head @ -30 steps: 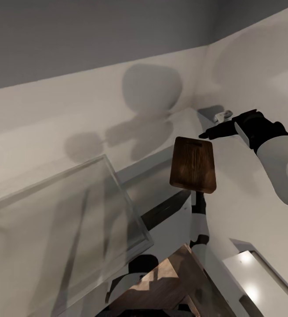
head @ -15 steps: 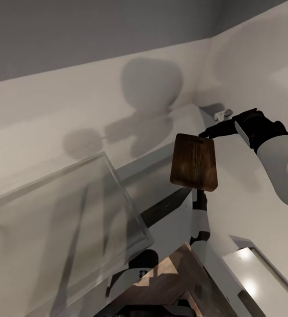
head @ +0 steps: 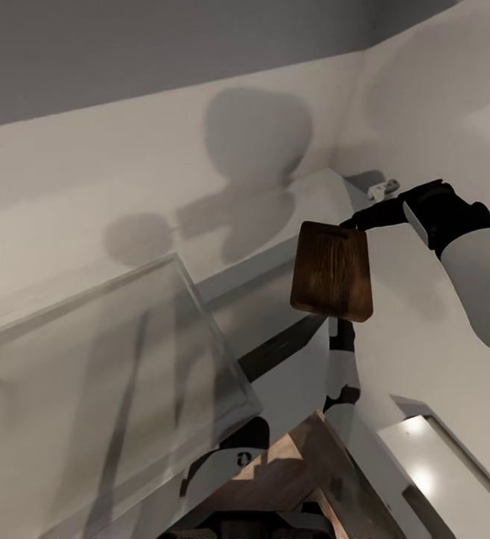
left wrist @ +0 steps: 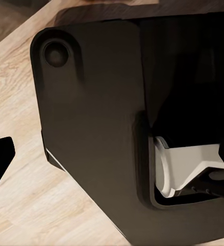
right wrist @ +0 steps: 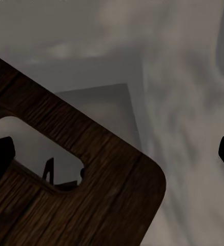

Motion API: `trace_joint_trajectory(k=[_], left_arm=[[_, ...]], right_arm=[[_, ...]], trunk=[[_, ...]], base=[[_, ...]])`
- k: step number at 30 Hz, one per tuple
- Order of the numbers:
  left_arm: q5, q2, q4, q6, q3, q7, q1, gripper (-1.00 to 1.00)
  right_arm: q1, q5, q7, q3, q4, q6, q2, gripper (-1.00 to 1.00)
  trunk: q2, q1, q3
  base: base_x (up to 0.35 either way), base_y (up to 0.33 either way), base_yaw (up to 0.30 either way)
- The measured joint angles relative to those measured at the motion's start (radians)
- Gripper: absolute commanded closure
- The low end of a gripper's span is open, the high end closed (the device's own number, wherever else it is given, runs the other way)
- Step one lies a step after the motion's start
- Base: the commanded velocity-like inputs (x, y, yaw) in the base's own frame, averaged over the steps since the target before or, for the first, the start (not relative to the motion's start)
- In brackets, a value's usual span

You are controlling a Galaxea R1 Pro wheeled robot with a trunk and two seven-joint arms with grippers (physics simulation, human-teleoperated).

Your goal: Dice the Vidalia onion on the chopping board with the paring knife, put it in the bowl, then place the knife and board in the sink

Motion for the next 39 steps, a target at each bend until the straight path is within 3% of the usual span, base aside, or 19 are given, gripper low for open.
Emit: trace_joint_trajectory(k=[39], left_arm=[[0.0,0.0,0.0,0.0,0.0,0.0,0.0,-1.0]], right_arm=[[0.0,0.001,0.004,0.001,-0.048,0.002,-0.002,-1.0]], trunk=[[0.0,0.0,-0.063]], base=[[0.0,0.0,0.0]])
